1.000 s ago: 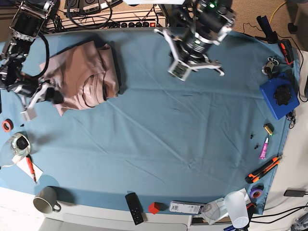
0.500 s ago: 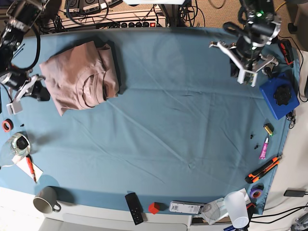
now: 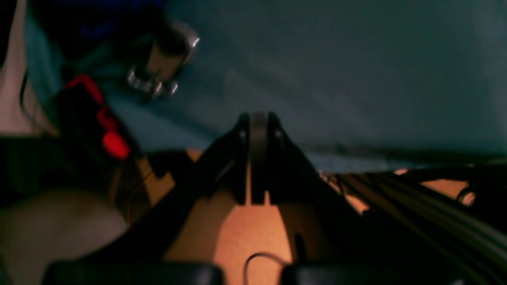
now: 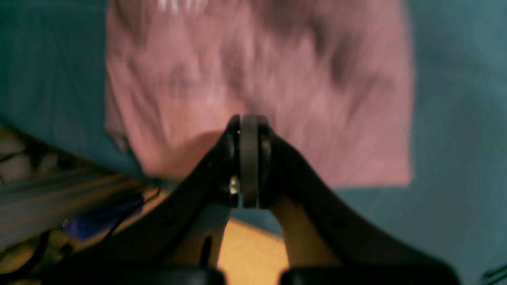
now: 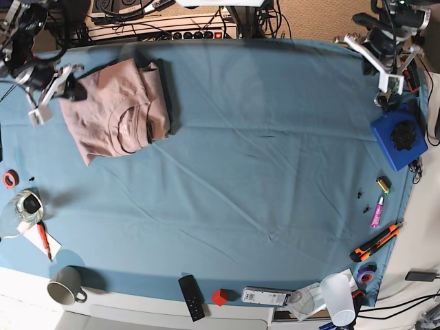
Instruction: Fold the T-shirt properly
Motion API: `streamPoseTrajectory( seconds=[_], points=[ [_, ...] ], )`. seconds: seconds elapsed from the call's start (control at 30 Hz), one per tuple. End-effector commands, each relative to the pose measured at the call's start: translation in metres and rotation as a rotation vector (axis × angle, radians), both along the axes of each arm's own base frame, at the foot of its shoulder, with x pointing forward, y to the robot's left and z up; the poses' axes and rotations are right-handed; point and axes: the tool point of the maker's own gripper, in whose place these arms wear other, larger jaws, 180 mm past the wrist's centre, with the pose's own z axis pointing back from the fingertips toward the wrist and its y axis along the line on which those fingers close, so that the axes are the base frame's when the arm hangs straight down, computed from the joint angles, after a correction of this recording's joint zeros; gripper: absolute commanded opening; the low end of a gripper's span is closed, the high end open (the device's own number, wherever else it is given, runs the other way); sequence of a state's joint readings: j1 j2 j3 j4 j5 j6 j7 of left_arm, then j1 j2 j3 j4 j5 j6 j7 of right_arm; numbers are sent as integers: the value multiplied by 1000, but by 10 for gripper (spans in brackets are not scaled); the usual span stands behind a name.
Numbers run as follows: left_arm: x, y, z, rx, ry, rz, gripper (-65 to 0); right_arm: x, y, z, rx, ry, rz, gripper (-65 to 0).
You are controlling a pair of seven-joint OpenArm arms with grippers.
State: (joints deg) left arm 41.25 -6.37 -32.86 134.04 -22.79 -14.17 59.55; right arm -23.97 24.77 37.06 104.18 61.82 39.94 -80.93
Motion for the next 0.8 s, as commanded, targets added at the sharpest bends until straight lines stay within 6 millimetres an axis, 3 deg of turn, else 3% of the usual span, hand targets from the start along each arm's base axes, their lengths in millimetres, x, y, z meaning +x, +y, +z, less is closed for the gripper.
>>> streamPoseTrajectory(
  seconds=[0.0,0.27,0.43,0.6,0.77],
  points=[
    [-4,2,4,10,-3,-3,-650,1,-3,8,-12,-20,9,-650],
    [-52,-12,-10,-66,145,-25,-650,-68,-3,-21,-9,182,9,-650],
    [-76,-14,-13,-79,202,-26,-650,-117,9,-41,28,304,-28,-650],
    [-109,-8,-54,-141,323,16,-650,-147,22,-61,24,383,-88,-650],
    [-143,-3,-93,-204,441,81,-650,-156,26,-69,22,411,-108,-650]
  ],
)
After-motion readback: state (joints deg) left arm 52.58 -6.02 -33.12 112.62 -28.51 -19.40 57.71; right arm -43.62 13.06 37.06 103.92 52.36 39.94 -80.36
